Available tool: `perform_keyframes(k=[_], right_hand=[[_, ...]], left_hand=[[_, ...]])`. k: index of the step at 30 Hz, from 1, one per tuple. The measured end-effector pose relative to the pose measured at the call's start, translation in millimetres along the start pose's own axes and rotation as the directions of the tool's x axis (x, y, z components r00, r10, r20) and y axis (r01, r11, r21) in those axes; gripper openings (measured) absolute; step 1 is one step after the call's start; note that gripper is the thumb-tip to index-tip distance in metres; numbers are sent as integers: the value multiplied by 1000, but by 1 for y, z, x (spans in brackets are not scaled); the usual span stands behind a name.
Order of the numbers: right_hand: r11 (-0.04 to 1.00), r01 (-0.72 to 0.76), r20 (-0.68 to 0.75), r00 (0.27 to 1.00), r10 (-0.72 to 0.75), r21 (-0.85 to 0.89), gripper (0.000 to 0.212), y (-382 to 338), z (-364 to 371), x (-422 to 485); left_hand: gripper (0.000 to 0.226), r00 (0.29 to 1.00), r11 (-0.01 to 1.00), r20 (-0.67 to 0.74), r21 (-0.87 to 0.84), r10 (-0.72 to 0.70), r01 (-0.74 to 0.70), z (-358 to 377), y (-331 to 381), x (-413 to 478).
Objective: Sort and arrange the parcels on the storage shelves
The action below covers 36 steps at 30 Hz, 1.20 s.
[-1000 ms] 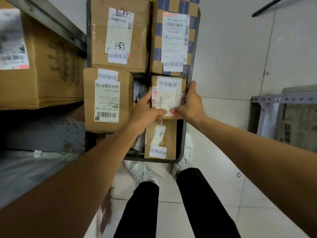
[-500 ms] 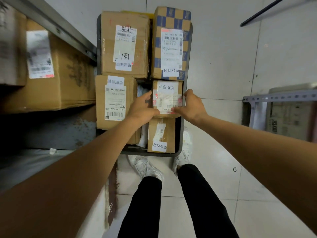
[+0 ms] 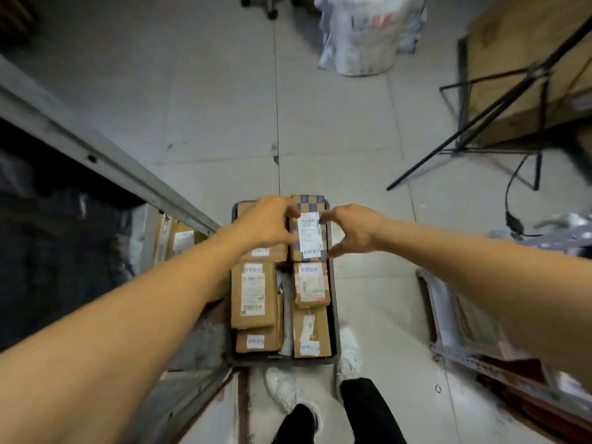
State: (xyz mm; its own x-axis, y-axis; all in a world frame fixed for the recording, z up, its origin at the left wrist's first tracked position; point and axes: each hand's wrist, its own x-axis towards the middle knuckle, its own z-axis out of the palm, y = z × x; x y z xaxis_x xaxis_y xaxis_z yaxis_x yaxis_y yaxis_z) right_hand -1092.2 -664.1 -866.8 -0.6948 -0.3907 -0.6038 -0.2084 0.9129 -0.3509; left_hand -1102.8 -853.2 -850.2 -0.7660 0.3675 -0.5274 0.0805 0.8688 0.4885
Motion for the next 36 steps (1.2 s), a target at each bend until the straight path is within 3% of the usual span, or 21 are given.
perform_keyframes(k=[5,9,13,17,24,28,33,36], right_hand=[[983,-23,-14,1000,21,-184,78,-33,-127,-82],[967,-35,-153,988,-4,-253,78,-66,-213,-147],[969,-39,-307,951,-39,-246,78,-97,-275,-196],[973,-34,-357,933,-51,-229,75,-125,-306,-236],[926,-8,-394,906,-153,-377,67,-157,-325,-284],[899,86,-369,892,-261,-429,71,-177,-323,-301],[814,236,-202,898,-392,-531,79,-207,-289,-325],[749,348,-145,851,-505,-564,78,-228,-271,-347]], left_hand=[[50,991,985,-98,157,93,-77,-118,63,-53],[47,982,958,-119,264,144,-108,-195,114,-107],[45,967,915,-151,379,204,-134,-255,154,-155],[48,951,908,-221,402,218,-115,-288,177,-192],[48,936,907,-312,421,163,-18,-294,199,-259],[48,915,912,-397,399,76,97,-278,204,-303],[47,876,928,-475,284,-83,242,-237,209,-371],[46,848,917,-503,237,-166,320,-206,212,-420]])
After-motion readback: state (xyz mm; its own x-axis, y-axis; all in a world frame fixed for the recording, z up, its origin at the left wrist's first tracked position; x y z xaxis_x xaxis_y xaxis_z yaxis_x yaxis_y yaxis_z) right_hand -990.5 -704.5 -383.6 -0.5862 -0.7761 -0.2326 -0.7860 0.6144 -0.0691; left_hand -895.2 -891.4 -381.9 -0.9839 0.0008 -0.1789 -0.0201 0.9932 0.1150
